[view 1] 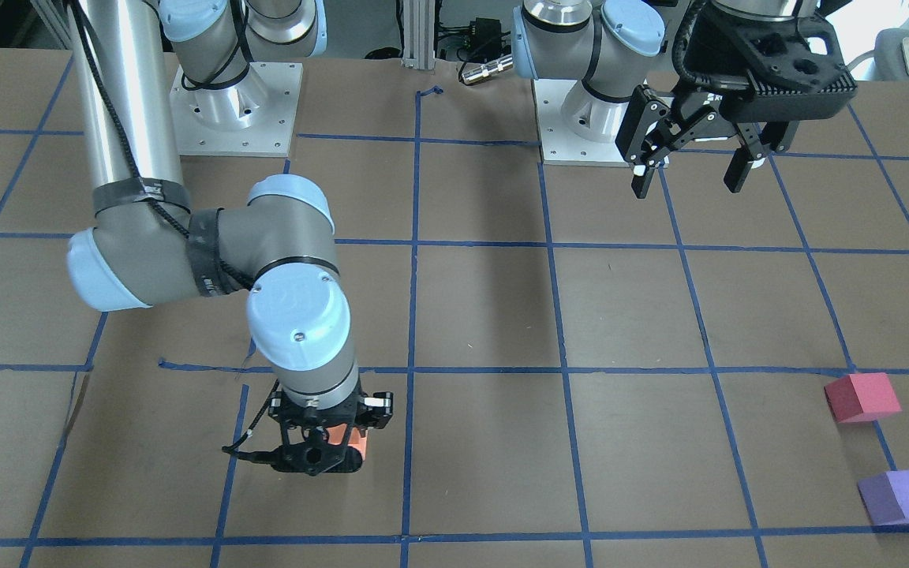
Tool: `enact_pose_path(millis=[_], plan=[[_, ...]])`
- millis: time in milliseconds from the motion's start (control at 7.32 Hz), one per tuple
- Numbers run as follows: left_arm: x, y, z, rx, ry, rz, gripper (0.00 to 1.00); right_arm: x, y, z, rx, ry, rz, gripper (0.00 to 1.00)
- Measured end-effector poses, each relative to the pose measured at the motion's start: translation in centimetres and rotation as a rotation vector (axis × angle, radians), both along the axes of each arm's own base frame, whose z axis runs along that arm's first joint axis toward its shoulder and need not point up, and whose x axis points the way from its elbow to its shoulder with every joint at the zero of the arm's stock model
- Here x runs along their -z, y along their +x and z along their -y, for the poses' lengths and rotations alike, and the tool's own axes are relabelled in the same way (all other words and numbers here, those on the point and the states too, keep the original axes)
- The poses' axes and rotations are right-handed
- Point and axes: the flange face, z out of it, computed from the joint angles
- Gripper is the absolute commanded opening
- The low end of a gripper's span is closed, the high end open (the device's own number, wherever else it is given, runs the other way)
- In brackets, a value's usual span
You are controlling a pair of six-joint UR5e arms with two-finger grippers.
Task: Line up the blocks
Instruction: 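Carry the orange cube with the right gripper to the table centre and release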
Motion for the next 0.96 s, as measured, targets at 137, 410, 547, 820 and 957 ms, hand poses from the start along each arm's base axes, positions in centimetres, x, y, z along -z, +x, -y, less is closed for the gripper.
enact_pose_path(millis=[137,410,547,820,957], plan=[[0.0,0.0,0.0,0.0,0.0,0.001,1.0,0.9,3.3,-1.1,-0.022,0.011,0.008,0.26],[0.0,0.0,0.0,0.0,-0.001,0.001,1.0,1.8,7.4,-2.2,-0.03,0.015,0.019,0.27],[0.0,0.0,0.0,0.0,-0.001,0.001,1.0,2.4,8.3,-2.2,-0.03,0.022,0.019,0.27],[0.0,0.0,0.0,-0.001,-0.001,0.002,1.0,4.0,9.4,-2.5,-0.037,0.038,0.009,0.31],[0.0,0.0,0.0,-0.001,0.0,0.002,1.0,4.4,9.9,-2.7,-0.05,0.04,0.002,0.33]])
